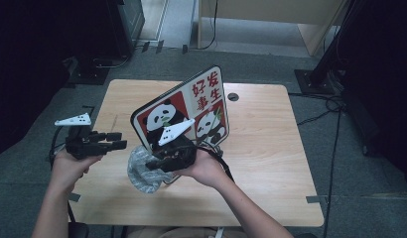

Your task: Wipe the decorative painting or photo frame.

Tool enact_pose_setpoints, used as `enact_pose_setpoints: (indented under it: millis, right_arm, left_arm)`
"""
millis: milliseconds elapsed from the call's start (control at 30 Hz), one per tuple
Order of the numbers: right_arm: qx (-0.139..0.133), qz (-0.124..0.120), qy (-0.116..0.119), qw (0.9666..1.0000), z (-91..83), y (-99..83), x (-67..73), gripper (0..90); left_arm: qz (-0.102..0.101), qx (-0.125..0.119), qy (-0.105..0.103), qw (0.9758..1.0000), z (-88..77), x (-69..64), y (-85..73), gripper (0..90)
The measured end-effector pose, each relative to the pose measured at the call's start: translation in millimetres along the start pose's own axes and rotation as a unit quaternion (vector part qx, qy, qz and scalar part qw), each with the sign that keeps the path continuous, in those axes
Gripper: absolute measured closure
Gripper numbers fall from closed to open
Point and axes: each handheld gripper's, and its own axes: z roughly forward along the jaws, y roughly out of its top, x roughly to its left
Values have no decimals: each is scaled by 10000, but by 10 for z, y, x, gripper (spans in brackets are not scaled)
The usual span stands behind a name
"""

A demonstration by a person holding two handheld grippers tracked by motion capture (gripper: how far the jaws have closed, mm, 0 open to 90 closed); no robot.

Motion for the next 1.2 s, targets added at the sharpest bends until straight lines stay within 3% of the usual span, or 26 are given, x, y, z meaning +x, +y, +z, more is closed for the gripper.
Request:
enact_pose_setpoints:
  millis: [233,700,1200]
  right_arm:
    - [-12,-62,15,10000,31,-104,-11,718]
    - [51,27,38,10000,132,-373,-38,718]
    - [274,120,52,9995,258,-671,-67,718]
  left_arm:
    - [-30,-2,42,10000,5,-23,9,468]
    - [160,-6,-41,9999,17,-122,60,473]
    - [495,-61,-354,9981,34,-374,186,493]
